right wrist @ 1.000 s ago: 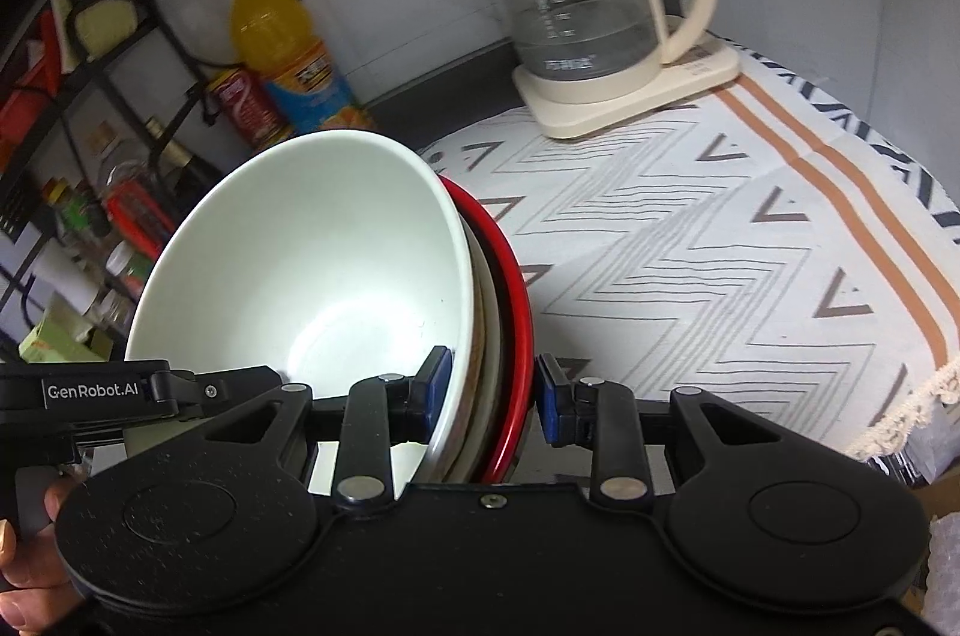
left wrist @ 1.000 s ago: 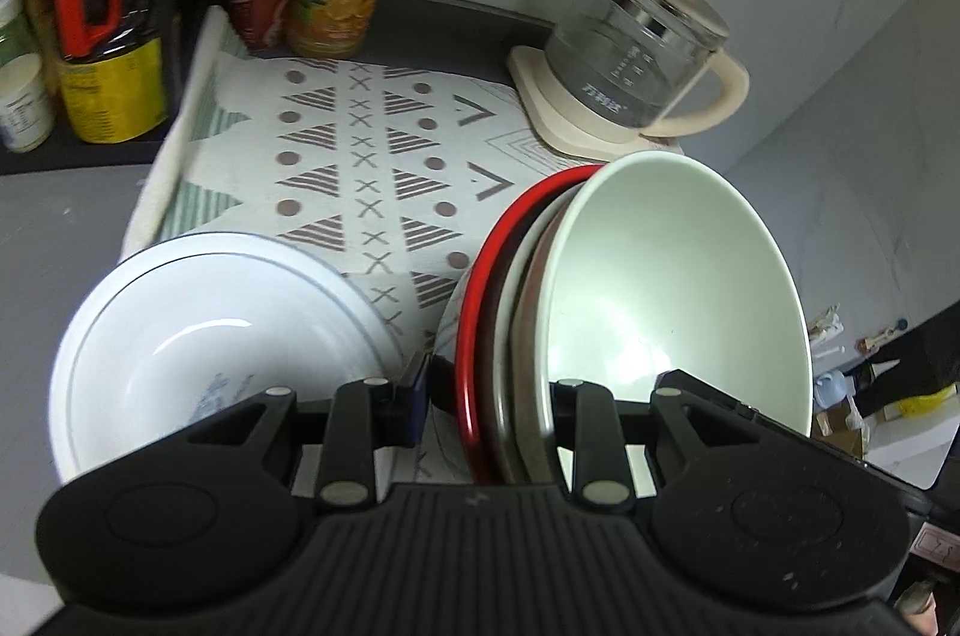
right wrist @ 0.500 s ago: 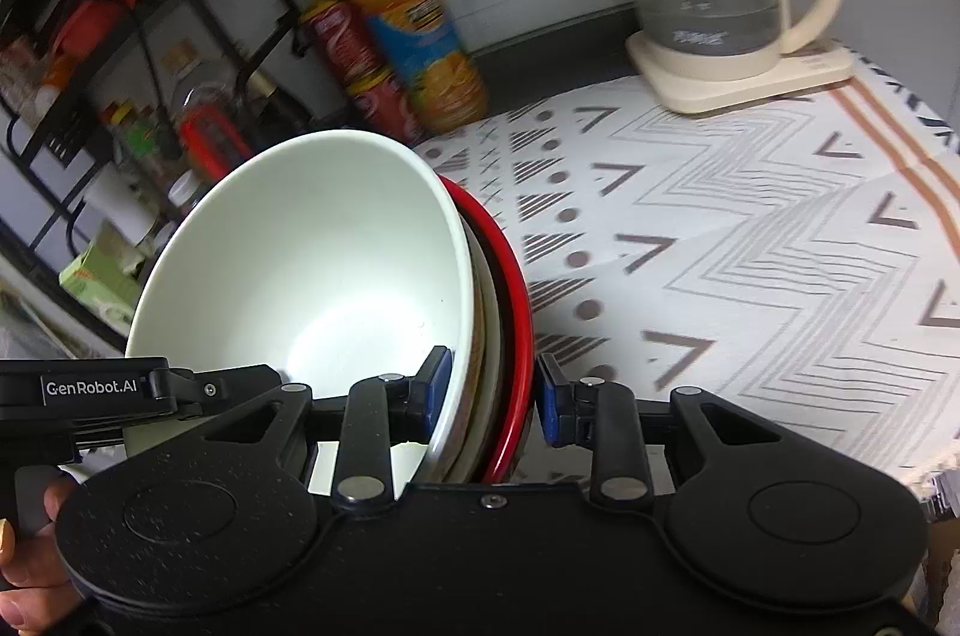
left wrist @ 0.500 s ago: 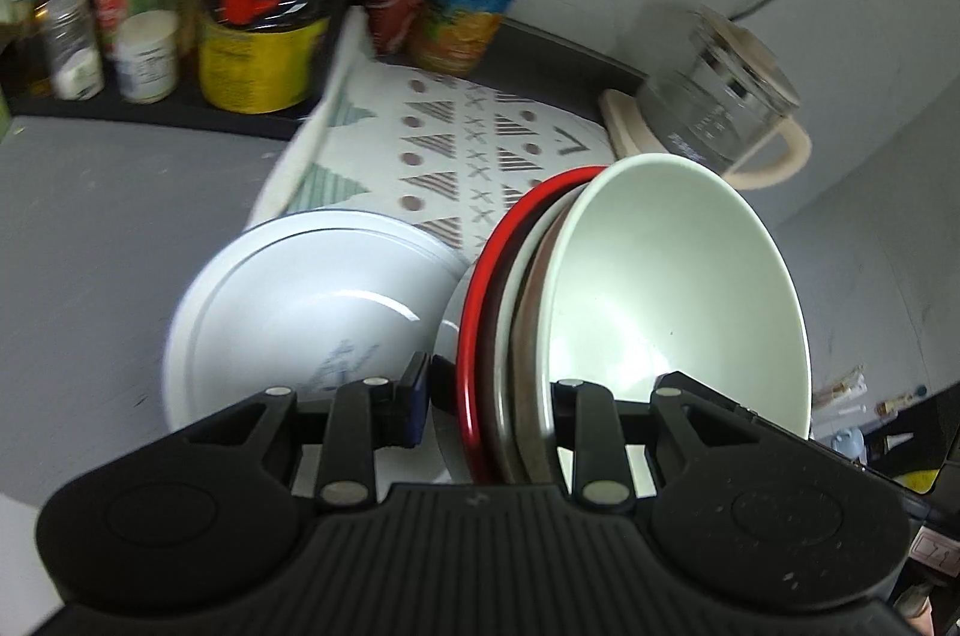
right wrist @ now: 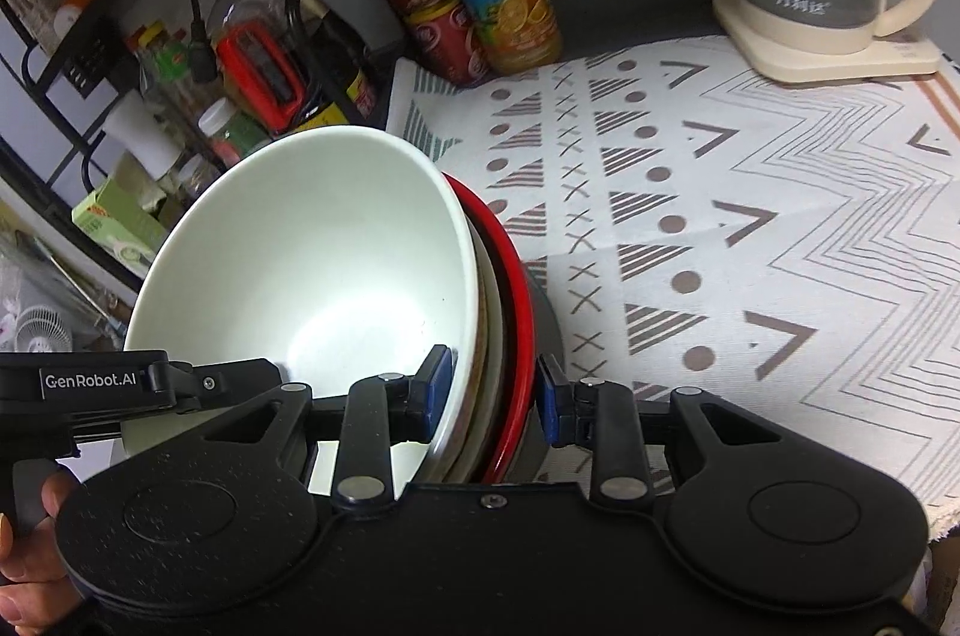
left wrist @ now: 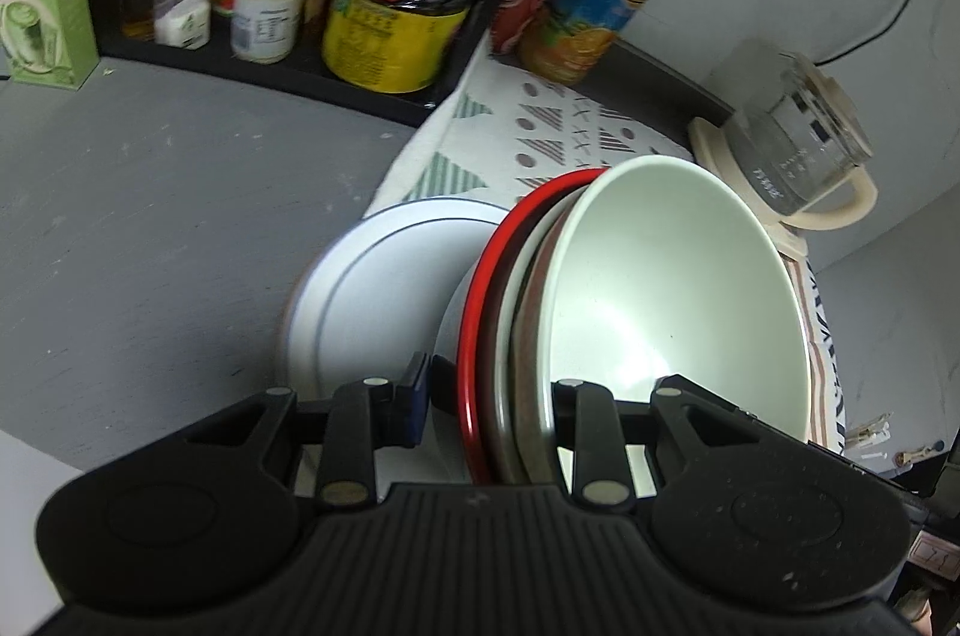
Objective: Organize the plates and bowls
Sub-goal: 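Lower the bowl stack onto the 'BAKERY' plate with both grippers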
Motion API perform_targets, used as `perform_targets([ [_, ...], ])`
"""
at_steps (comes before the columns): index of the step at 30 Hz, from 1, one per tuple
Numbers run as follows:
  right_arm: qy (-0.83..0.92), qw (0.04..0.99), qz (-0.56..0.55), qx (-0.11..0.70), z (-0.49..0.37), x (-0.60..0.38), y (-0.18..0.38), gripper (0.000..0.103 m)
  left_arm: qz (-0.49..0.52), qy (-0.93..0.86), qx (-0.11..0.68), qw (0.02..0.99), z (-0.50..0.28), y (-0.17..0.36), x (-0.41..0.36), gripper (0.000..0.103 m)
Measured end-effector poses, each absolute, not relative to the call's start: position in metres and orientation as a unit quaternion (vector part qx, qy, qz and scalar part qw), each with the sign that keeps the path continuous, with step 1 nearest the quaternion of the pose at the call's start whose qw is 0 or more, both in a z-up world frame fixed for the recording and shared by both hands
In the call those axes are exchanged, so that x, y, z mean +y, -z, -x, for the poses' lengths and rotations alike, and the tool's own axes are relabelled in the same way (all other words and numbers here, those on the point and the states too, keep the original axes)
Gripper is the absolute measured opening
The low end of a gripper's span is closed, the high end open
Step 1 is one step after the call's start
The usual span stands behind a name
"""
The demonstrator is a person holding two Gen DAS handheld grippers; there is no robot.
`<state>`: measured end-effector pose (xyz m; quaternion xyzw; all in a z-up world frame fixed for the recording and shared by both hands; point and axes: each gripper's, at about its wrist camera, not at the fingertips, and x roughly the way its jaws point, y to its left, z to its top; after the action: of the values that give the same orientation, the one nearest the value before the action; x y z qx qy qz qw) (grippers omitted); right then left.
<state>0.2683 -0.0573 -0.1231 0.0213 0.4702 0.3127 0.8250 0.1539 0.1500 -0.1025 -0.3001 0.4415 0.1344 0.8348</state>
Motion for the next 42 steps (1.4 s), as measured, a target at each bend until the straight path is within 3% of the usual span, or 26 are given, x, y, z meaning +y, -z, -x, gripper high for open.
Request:
perform_targets([
  [20, -0.31, 0.805, 0.017, 0.505, -0.285, -0.021, 0.14, 0.03, 0.31, -0.138, 0.478, 0.81, -0.172, 0.132, 0.189, 0.027],
  [31, -0.31, 0.809, 0.017, 0.499, -0.287, -0.019, 0.139, 0.039, 0.288, -0.092, 0.511, 0.805, -0.19, 0.139, 0.193, 0.03],
  [37, -0.301, 0.815, 0.009, 0.495, -0.285, -0.023, 0.137, 0.039, 0.262, -0.066, 0.52, 0.81, -0.199, 0.138, 0.193, 0.036],
  [42, -0.289, 0.832, 0.0, 0.473, -0.284, -0.032, 0.122, 0.049, 0.262, -0.067, 0.51, 0.816, -0.207, 0.134, 0.199, 0.055],
])
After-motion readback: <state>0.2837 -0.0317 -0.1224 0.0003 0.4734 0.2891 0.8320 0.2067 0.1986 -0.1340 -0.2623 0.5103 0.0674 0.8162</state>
